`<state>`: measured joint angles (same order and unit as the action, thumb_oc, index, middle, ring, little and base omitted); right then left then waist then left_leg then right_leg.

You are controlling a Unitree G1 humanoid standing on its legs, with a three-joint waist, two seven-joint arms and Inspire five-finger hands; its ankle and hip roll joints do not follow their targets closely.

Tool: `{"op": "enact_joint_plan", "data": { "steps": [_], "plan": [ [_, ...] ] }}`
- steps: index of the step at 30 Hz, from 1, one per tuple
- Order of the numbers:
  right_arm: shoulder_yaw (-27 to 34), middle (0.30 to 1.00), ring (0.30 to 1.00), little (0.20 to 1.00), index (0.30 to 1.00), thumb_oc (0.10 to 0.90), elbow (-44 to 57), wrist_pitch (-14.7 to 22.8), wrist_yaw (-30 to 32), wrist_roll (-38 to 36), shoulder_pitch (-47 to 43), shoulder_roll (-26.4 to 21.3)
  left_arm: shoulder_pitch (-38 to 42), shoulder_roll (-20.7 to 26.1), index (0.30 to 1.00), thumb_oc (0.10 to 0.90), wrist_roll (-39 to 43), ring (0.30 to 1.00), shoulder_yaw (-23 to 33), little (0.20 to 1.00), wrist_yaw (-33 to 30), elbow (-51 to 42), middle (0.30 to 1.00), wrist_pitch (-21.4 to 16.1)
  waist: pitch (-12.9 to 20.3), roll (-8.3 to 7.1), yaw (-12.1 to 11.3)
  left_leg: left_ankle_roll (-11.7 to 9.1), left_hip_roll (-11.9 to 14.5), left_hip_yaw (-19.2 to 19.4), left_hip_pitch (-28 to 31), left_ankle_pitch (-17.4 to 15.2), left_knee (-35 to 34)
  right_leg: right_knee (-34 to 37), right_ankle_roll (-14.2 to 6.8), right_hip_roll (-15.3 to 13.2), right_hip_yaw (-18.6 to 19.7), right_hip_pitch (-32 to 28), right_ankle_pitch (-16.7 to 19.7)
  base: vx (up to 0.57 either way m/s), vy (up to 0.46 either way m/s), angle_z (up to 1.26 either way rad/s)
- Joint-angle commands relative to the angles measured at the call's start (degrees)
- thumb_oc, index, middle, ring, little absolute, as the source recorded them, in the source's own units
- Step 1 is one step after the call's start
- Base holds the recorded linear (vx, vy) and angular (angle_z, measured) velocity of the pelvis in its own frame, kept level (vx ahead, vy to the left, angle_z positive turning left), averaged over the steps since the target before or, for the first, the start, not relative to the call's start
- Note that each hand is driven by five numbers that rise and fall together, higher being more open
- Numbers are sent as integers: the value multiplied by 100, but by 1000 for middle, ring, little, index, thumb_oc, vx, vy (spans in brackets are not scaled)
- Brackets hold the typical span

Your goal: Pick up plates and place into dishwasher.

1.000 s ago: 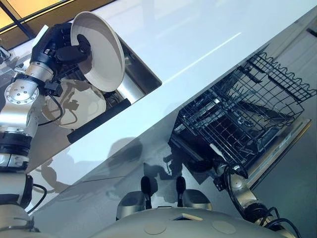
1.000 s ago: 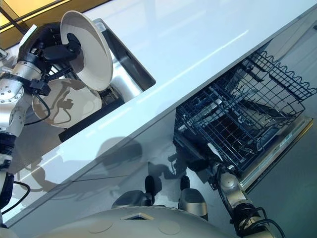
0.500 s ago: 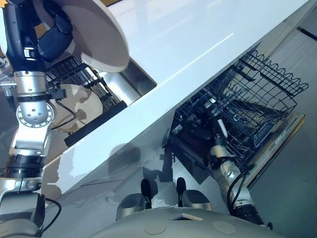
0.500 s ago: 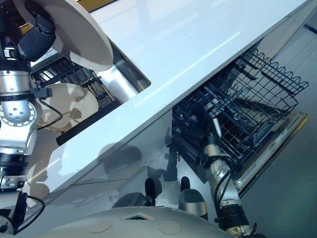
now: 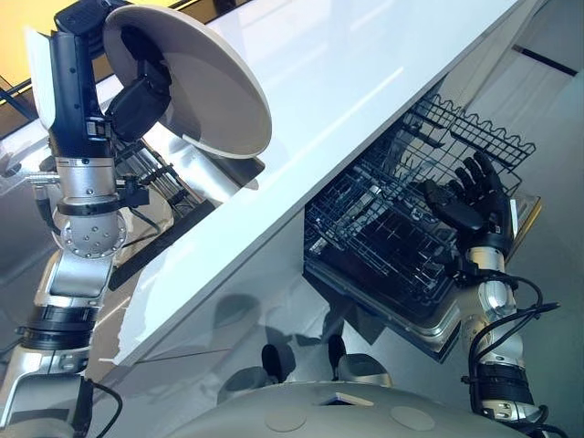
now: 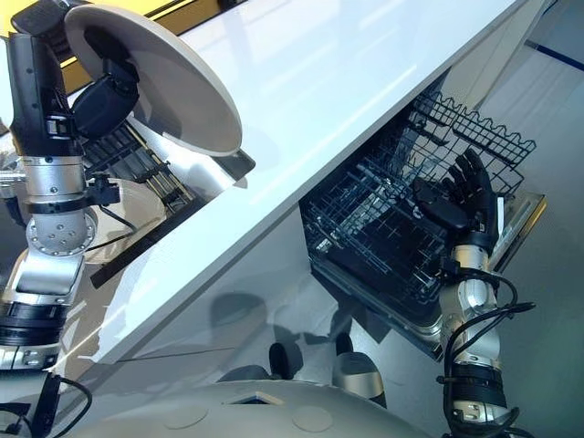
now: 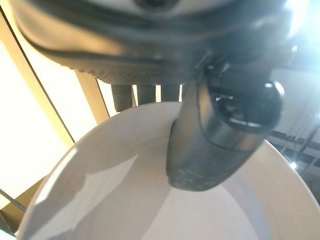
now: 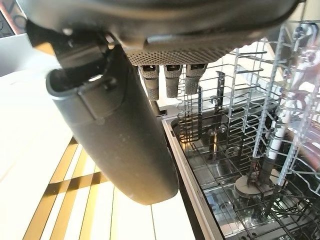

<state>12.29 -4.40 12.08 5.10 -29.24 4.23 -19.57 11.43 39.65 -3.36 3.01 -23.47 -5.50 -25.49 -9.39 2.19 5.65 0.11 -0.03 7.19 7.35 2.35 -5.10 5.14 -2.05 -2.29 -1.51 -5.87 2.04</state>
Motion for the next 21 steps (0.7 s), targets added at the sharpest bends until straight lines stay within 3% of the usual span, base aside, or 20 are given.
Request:
{"op": "enact_joint_plan", "data": {
  "steps": [1, 4, 8, 13, 21],
  "plan": [
    [353, 900, 900, 900, 900, 800, 1269, 1408, -307, 410, -594, -561, 509, 3, 300, 100, 52, 300, 157, 200, -507, 248, 300, -232, 562, 35, 19, 165, -191, -206, -35, -592, 57, -790, -82, 358, -274, 332, -888, 0, 0, 0],
    [-25, 900, 900, 900, 900, 800, 1762, 1289, -1365, 212, -816, -730, 677, -172, 300, 100, -398, 300, 17, 200, -989, 337, 300, -210, 585, 29, -13, 165, -216, -219, -48, -593, 62, -765, -86, 351, -261, 336, -868, -15, -7, -7],
    [-628, 900, 900, 900, 900, 800, 2004, 828, -2495, -137, -1289, -745, 999, -427, 300, 100, -928, 300, -146, 200, -1616, 513, 300, -266, 641, -14, -86, 142, -225, -246, -59, -597, 60, -721, -68, 331, -290, 315, -853, 5, -5, -3],
    [-1382, 900, 900, 900, 900, 800, 2146, 588, -2357, -8, -2087, -758, 1506, -640, 300, 100, -1190, 300, -643, 200, -2025, 866, 300, 60, 690, -58, -161, 106, -228, -293, -38, -606, 65, -694, -60, 320, -362, 248, -862, 6, -10, 6],
    [-1956, 900, 900, 900, 900, 800, 2020, 302, -2121, -90, -2751, -589, 2086, -864, 300, 100, -1137, 300, -1318, 200, -2098, 1560, 300, 385, 717, -75, -195, 98, -232, -311, -1, -605, 87, -670, -58, 318, -389, 179, -849, 1, -4, 5]
  ]
}}
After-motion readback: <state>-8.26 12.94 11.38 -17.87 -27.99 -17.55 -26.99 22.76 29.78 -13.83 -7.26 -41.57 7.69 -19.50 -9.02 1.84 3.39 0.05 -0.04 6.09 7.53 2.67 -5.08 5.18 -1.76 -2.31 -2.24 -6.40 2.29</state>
